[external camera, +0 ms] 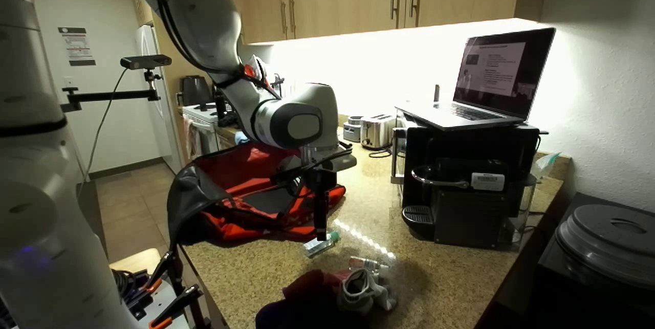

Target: Remove the bottle out of the bag

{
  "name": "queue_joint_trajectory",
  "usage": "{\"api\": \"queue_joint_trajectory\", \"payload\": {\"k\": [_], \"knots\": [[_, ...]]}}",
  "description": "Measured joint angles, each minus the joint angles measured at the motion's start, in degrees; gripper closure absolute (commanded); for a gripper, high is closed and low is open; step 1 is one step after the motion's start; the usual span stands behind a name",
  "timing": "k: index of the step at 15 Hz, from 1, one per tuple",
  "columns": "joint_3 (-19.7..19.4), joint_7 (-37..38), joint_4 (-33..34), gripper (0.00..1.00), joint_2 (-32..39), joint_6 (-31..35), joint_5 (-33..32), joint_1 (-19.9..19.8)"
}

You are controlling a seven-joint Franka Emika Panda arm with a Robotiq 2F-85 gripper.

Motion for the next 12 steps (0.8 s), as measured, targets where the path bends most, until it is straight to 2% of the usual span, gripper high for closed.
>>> {"api": "queue_joint_trajectory", "payload": {"k": [12], "knots": [[-1.4, -20.6, 2.9, 0.00, 1.1, -0.8, -1.3, 0.1]]}}
